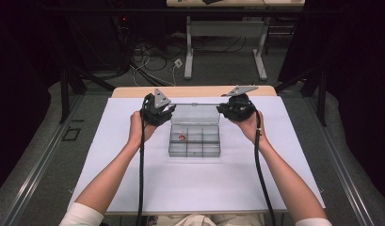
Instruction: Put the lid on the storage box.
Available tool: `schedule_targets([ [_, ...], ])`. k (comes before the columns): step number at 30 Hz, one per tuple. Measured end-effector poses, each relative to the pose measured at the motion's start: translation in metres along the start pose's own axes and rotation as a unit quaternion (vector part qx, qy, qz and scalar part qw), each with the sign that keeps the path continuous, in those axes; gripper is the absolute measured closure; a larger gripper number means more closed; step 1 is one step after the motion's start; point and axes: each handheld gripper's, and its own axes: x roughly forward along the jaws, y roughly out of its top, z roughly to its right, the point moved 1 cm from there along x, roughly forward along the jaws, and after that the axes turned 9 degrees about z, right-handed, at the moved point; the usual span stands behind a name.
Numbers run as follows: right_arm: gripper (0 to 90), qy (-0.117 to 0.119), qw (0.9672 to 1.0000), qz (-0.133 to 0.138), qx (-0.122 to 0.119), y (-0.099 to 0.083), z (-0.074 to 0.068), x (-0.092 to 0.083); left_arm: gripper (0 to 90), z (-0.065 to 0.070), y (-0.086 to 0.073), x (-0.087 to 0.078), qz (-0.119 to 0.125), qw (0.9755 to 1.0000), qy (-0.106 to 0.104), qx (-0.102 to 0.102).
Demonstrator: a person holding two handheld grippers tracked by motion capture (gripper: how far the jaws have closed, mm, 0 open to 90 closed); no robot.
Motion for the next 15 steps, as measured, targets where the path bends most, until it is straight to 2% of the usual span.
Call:
schedule_targets([
  [6,79.0,-0.002,0.9999,-0.007,-0.016,-0.004,-0.010,-0.008,68.3,0.005,-0.004,-0.011,0.002,0.9999,-0.014,0.002],
  [15,78.7,-0.002,0.9994,-0.006,-0.035,-0.012,-0.022,-0.018,68.1,0.015,-0.011,-0.022,0.005,0.9997,-0.022,0.009],
])
